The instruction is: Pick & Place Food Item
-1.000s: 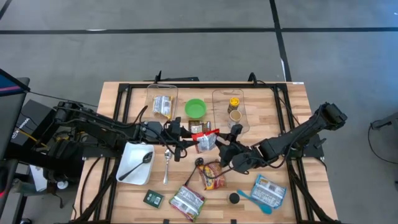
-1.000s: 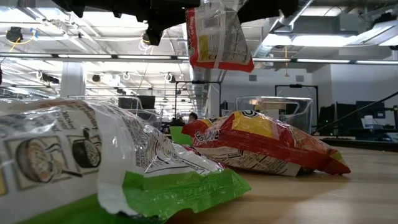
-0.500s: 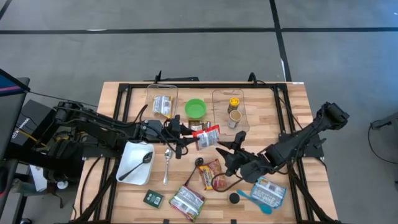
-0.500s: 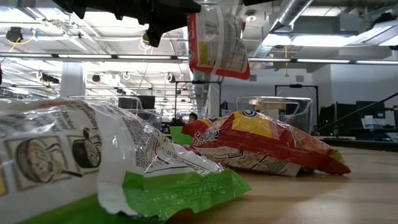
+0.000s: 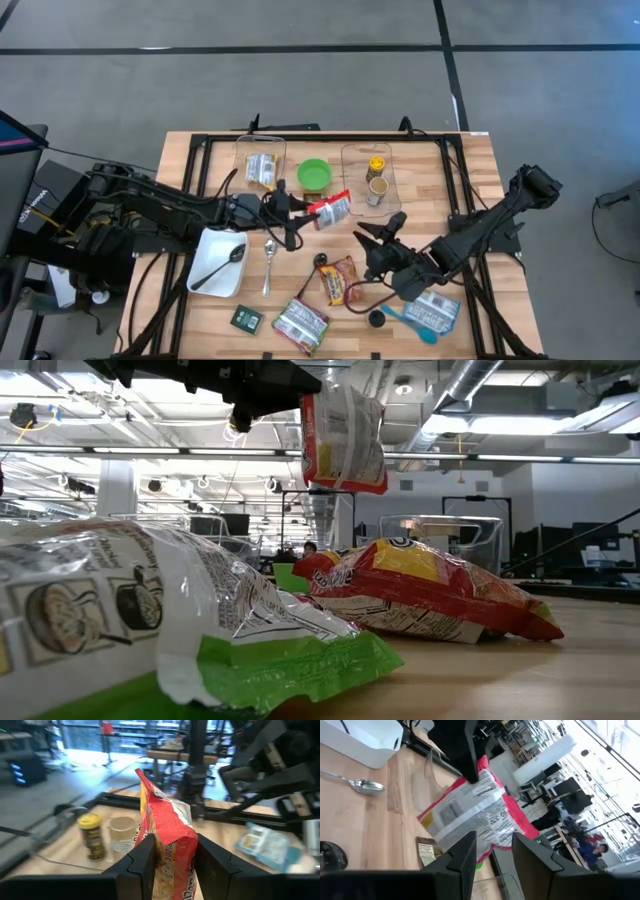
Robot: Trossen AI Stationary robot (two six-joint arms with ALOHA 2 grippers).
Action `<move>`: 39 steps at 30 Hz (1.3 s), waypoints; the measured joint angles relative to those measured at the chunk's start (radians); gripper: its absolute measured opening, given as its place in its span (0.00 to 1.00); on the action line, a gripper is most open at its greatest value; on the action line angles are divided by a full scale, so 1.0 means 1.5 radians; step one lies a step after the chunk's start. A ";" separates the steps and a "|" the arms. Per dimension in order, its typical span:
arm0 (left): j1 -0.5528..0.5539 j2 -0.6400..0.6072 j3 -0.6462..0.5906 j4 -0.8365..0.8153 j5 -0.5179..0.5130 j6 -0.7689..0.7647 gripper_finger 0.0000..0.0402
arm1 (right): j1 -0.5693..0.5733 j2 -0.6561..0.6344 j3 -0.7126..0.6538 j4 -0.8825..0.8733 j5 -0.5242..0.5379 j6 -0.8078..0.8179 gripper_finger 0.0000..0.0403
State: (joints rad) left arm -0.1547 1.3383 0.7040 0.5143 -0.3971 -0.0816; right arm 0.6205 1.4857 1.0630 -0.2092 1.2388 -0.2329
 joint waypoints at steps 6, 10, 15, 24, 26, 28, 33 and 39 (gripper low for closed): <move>0.001 -0.049 0.000 -0.030 -0.114 0.071 0.28 | -0.001 0.000 0.000 -0.007 0.000 0.002 0.29; 0.001 -0.106 0.000 -0.068 -0.197 0.142 0.28 | -0.001 0.000 0.000 -0.024 0.000 0.014 0.29; 0.024 -0.171 0.000 -0.113 -0.271 0.230 0.27 | -0.002 0.000 0.000 -0.030 0.000 0.023 0.29; 0.144 -0.233 0.000 -0.239 -0.331 0.318 0.27 | -0.020 0.000 0.000 -0.035 -0.003 0.034 0.29; 0.178 -0.237 0.000 -0.274 -0.332 0.318 0.27 | -0.023 0.000 0.000 -0.036 -0.004 0.037 0.29; 0.208 -0.236 0.000 -0.300 -0.331 0.314 0.28 | -0.023 0.000 0.000 -0.038 -0.005 0.044 0.29; 0.267 -0.232 0.000 -0.363 -0.331 0.310 0.28 | -0.023 0.000 0.000 -0.053 -0.005 0.056 0.29; 0.300 -0.222 0.000 -0.412 -0.293 0.255 0.28 | -0.023 0.000 0.000 -0.053 -0.005 0.057 0.29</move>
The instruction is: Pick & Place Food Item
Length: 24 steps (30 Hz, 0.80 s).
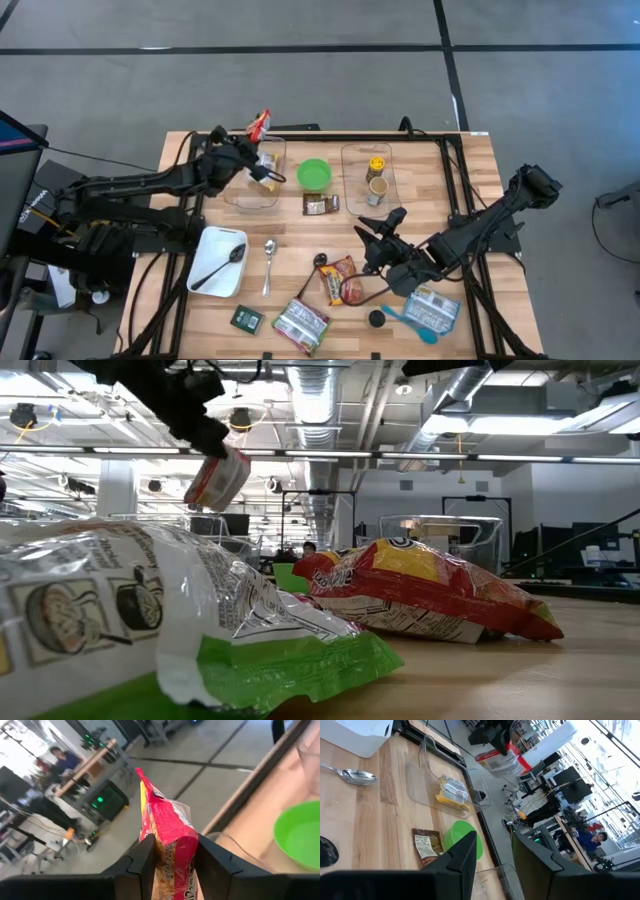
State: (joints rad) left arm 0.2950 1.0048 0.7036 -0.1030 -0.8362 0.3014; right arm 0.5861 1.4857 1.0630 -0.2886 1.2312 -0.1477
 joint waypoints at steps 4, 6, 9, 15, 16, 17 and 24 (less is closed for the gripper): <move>0.002 0.025 0.001 0.001 0.000 -0.001 0.27 | 0.000 0.000 0.000 -0.004 0.000 0.012 0.29; 0.002 0.042 0.001 0.000 0.001 -0.002 0.27 | 0.000 0.000 0.000 -0.008 0.001 0.012 0.29; 0.002 0.070 0.001 -0.007 0.001 -0.002 0.28 | 0.000 0.000 0.000 -0.008 0.002 0.012 0.29; 0.014 0.125 0.001 -0.007 0.000 -0.002 0.28 | 0.000 0.000 0.000 -0.018 0.006 0.012 0.29; 0.017 0.133 0.001 -0.007 0.000 -0.002 0.28 | 0.000 0.000 0.000 -0.019 0.007 0.012 0.29; 0.019 0.141 0.001 -0.006 -0.001 -0.005 0.27 | 0.000 0.000 0.000 -0.020 0.007 0.012 0.29; 0.027 0.187 0.001 -0.010 -0.001 -0.037 0.29 | 0.000 0.001 0.000 -0.032 0.005 0.012 0.29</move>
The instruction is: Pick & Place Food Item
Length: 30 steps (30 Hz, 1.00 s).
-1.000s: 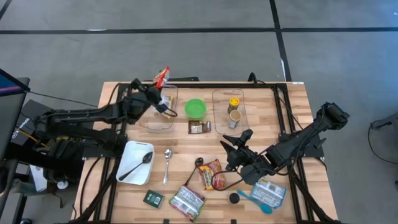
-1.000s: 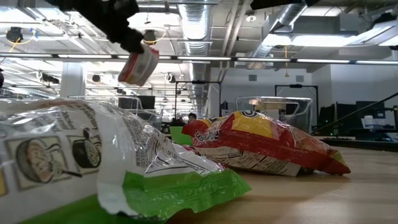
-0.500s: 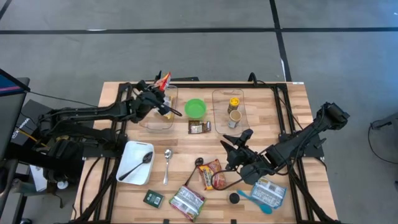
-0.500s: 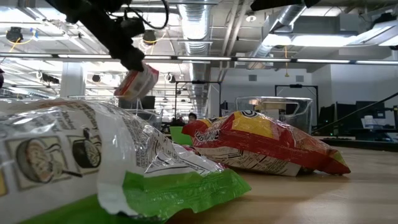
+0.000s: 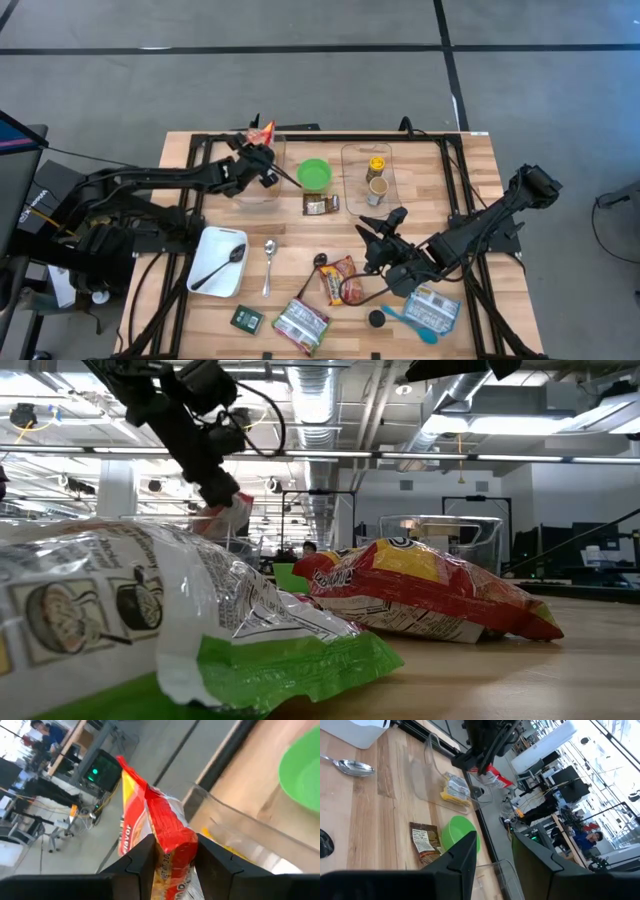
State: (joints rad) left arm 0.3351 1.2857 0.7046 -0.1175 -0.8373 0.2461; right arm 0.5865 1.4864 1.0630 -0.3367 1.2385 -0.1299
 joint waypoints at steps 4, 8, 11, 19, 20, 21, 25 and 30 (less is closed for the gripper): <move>-0.001 0.014 0.000 -0.003 0.001 -0.001 0.28 | 0.000 0.000 0.000 0.000 -0.001 0.000 0.29; -0.002 0.013 0.000 -0.007 0.002 -0.001 0.26 | 0.000 0.000 0.000 0.000 -0.002 0.000 0.29; -0.002 0.004 0.000 -0.004 0.001 -0.001 0.25 | 0.000 0.000 0.000 0.000 -0.002 0.000 0.29; -0.019 -0.038 0.000 -0.014 0.000 -0.001 0.23 | 0.000 0.000 0.000 0.000 -0.003 0.008 0.29; -0.022 -0.045 0.000 -0.014 0.000 -0.001 0.23 | 0.000 0.000 0.000 0.000 -0.002 0.008 0.29; -0.025 -0.051 0.000 -0.016 0.000 -0.001 0.23 | 0.000 0.000 0.000 0.000 -0.003 0.008 0.29; -0.030 -0.071 0.000 -0.017 0.004 -0.005 0.23 | 0.000 0.000 0.000 0.000 -0.003 0.008 0.29; -0.030 -0.082 0.000 -0.050 0.000 -0.044 0.23 | 0.000 0.000 0.000 0.000 -0.003 0.008 0.29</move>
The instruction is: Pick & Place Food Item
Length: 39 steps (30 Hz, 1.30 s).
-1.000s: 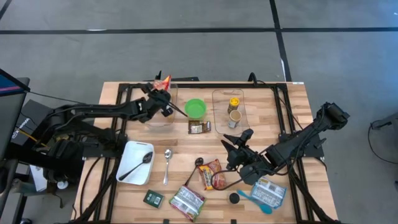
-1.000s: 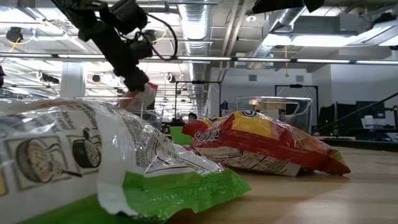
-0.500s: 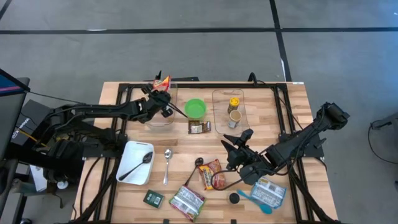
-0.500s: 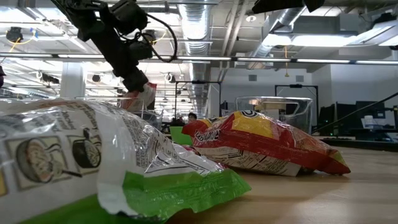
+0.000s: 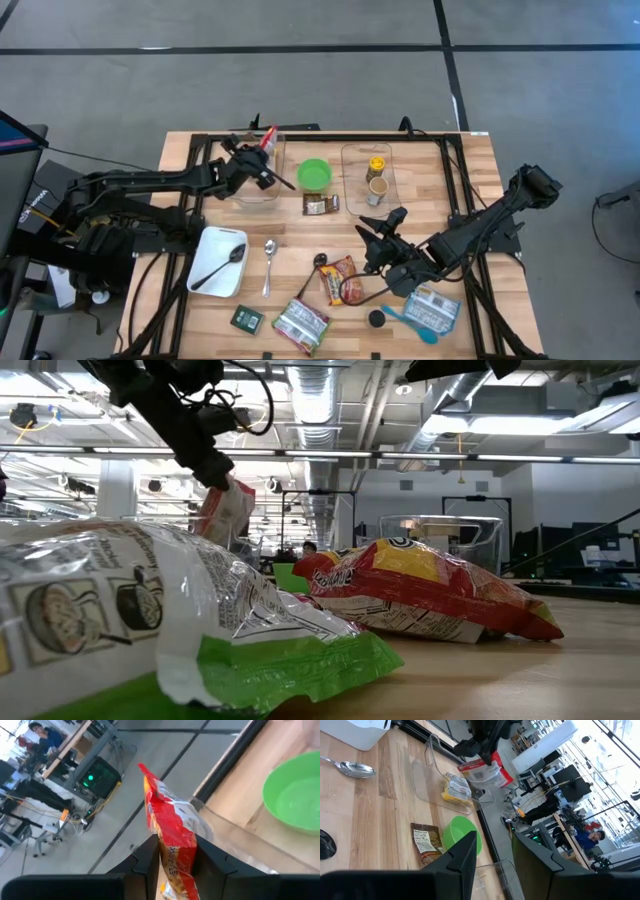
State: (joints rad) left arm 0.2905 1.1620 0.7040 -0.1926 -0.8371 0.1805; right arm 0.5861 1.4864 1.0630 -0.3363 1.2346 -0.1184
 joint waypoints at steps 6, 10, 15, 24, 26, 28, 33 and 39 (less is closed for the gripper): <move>0.000 0.001 0.000 -0.054 -0.001 -0.033 0.23 | 0.000 0.000 0.000 0.000 0.000 0.007 0.29; 0.000 0.001 0.000 -0.055 -0.052 -0.039 0.23 | 0.000 0.000 0.000 0.000 0.000 0.009 0.29; 0.011 0.001 0.000 -0.056 -0.072 -0.039 0.23 | 0.000 0.000 0.000 0.000 0.000 0.009 0.29; 0.043 0.050 0.000 -0.059 -0.072 -0.040 0.23 | 0.000 0.000 0.000 0.000 0.000 0.009 0.29; 0.047 0.061 0.000 -0.059 -0.072 -0.040 0.23 | 0.000 0.000 0.000 0.000 0.000 0.010 0.29; 0.048 0.072 0.000 -0.059 -0.072 -0.040 0.23 | 0.000 0.000 0.000 0.000 0.000 0.010 0.29; 0.047 0.094 0.000 -0.058 -0.041 -0.039 0.23 | 0.000 0.000 0.000 0.000 0.000 0.010 0.29; 0.047 0.104 0.000 -0.052 -0.014 -0.039 0.23 | -0.001 0.000 0.000 0.000 -0.002 0.027 0.29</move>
State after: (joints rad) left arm 0.3614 1.3182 0.7040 -0.2702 -0.8584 0.1219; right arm 0.5854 1.4864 1.0630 -0.3367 1.2314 -0.0776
